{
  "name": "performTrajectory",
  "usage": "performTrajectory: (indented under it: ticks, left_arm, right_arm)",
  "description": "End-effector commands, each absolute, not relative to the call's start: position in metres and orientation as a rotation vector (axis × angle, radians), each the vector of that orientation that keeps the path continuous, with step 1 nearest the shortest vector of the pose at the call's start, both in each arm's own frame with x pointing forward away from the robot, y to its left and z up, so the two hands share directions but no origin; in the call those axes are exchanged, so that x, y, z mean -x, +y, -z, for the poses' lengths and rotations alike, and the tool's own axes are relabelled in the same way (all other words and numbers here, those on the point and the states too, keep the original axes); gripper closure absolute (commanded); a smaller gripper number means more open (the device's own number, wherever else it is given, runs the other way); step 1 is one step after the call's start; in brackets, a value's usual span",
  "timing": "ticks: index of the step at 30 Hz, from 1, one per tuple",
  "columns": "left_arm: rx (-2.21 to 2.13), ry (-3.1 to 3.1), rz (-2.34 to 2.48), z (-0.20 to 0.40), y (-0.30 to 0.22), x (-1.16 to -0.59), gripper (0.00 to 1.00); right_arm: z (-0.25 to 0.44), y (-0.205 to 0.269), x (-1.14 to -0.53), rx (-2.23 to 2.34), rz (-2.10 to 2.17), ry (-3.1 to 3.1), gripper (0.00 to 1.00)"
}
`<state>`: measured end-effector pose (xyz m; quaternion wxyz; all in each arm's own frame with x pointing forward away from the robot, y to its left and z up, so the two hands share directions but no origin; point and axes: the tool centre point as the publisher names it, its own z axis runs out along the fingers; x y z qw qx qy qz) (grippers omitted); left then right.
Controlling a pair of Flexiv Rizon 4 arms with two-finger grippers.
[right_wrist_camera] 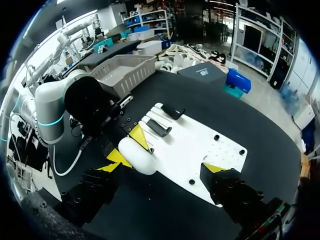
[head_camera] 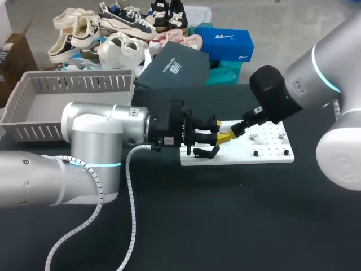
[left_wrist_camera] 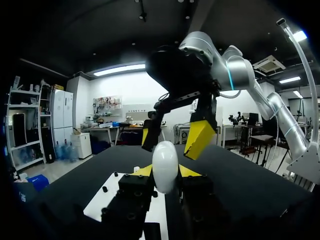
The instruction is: Pick up each earbud case from the left stands, insert the matching earbuds, close the lid, and place the case in the box.
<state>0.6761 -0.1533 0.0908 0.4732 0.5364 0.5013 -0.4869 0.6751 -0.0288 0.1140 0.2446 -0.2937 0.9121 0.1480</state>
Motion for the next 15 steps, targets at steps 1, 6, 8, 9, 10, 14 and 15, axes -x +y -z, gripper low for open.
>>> performTrajectory:
  ticks: [1,6,8,9,10,14,15]
  left_arm:
    - [-1.309,1.226,1.189,-0.0904,-0.1532,-0.6749,1.0]
    - [-1.309,1.226,1.189,-0.0904,-0.1532,-0.6749,1.0]
    - [-1.309,1.226,1.189,-0.0904,-0.1532,-0.6749,1.0]
    - [-1.309,1.226,1.189,-0.0904,-0.1532,-0.6749,1.0]
    - [-1.309,1.226,1.189,-0.0904,-0.1532,-0.6749,1.0]
    - [-1.309,1.226,1.189,-0.0904,-0.1532,-0.6749,1.0]
    - [-1.309,1.226,1.189,-0.0904,-0.1532,-0.6749,1.0]
  right_arm:
    - [-0.1126,-0.0275,-0.6753,0.791,-0.379,2.495,0.0]
    - [-0.1112,-0.0288,-0.6767,0.789,-0.375,2.5,0.0]
    - [-0.1109,-0.029,-0.677,0.787,-0.374,2.502,0.0]
    - [-0.1109,-0.0291,-0.6773,0.787,-0.373,2.502,0.0]
    - [-0.1109,-0.0293,-0.6777,0.786,-0.372,2.502,0.0]
    - [-0.1108,-0.0306,-0.6799,0.781,-0.368,2.504,0.0]
    - [-0.1108,-0.0308,-0.6803,0.779,-0.367,2.504,0.0]
